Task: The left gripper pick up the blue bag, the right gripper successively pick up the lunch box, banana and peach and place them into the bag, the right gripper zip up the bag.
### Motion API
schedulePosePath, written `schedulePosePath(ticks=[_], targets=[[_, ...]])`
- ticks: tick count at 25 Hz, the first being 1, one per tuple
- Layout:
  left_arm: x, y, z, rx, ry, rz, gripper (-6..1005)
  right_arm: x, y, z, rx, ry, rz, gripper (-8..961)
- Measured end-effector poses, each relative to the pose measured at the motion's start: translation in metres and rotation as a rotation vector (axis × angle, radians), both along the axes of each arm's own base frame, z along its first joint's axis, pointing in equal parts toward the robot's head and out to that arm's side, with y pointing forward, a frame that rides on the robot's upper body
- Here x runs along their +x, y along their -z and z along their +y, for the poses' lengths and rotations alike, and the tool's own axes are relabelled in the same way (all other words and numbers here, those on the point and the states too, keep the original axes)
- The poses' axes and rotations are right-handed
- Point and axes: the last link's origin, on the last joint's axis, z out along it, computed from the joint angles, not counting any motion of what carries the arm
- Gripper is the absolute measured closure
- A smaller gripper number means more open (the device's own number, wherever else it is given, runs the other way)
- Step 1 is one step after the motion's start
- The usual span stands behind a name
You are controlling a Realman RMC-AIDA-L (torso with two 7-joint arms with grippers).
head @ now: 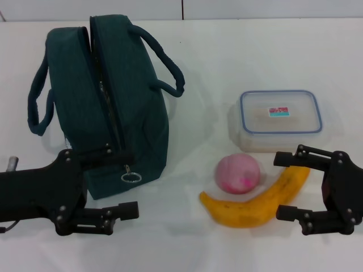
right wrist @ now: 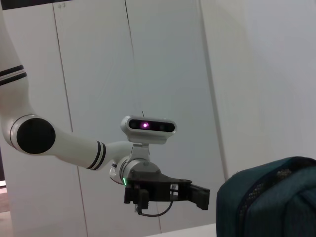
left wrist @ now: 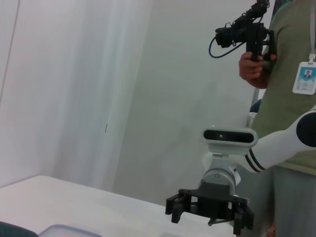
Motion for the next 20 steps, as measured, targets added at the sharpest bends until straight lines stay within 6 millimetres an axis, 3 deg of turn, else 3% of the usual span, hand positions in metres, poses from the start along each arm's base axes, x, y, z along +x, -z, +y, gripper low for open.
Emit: schedulePosePath(ticks=[12,20], targets=[[-0.001,-0.005,-0.002,0.0,0.008,-0.004,109,0.0,-0.002,0.002,0.018,0.003,0.007,111],[0.0,-0.046,0.006,0.208,-0.027,-0.157,107,0.002,-0.001,0.004,0.035,0.02,-0.003,112]])
